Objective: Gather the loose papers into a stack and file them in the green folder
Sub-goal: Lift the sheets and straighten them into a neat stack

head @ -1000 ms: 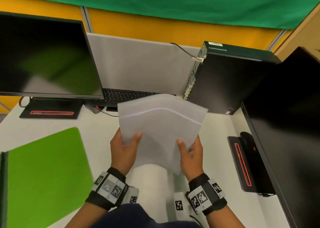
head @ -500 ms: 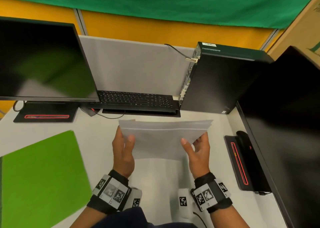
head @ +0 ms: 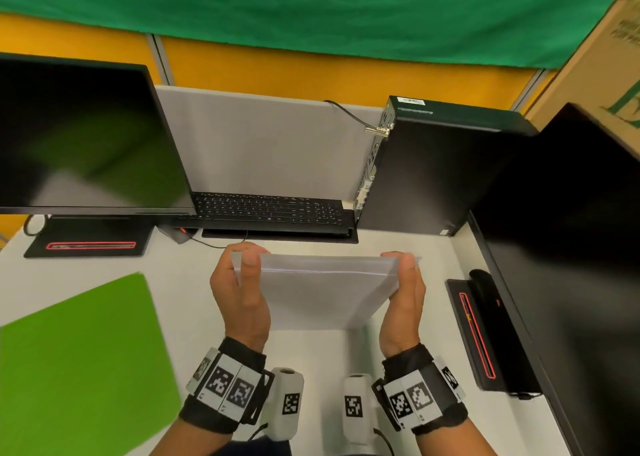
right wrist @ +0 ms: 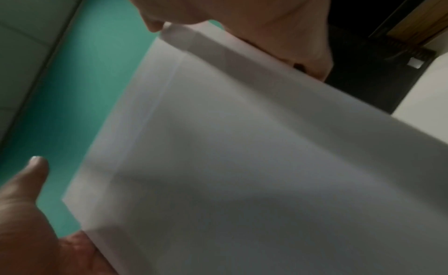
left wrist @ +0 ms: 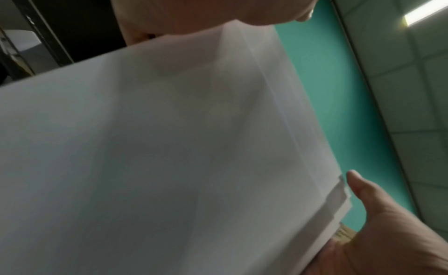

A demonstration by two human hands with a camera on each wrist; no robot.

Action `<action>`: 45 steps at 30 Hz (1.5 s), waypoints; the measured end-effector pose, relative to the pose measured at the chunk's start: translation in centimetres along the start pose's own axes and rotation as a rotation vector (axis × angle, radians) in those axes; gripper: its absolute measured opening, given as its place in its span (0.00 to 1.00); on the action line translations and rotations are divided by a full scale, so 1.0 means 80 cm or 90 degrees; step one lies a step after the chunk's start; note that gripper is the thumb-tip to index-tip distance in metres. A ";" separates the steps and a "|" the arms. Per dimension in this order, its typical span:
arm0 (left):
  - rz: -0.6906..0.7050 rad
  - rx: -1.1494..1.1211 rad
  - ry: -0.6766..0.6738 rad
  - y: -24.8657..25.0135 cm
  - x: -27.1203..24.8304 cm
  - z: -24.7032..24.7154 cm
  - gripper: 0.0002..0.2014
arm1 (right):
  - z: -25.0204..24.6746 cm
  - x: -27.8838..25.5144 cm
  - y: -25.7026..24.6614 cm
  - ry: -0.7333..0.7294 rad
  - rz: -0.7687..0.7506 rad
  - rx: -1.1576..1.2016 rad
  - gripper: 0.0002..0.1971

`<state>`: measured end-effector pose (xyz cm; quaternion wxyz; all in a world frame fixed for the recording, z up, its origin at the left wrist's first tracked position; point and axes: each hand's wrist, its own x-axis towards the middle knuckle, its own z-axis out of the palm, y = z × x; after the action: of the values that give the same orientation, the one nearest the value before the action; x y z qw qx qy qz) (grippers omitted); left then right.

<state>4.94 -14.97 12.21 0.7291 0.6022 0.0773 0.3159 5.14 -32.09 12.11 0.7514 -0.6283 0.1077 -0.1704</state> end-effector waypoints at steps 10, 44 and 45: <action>-0.102 0.066 0.107 -0.004 0.000 0.014 0.08 | 0.008 0.007 0.005 0.055 0.007 -0.025 0.13; 0.053 0.113 -0.070 0.019 -0.004 -0.002 0.17 | 0.004 -0.016 -0.011 -0.069 -0.139 -0.091 0.21; 0.039 0.123 -0.069 0.012 -0.006 -0.001 0.17 | 0.006 -0.015 -0.003 -0.070 -0.125 -0.105 0.21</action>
<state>4.16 -15.14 12.97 0.6607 0.6880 0.0495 0.2962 4.18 -31.23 12.35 0.6817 -0.7038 0.0180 -0.1991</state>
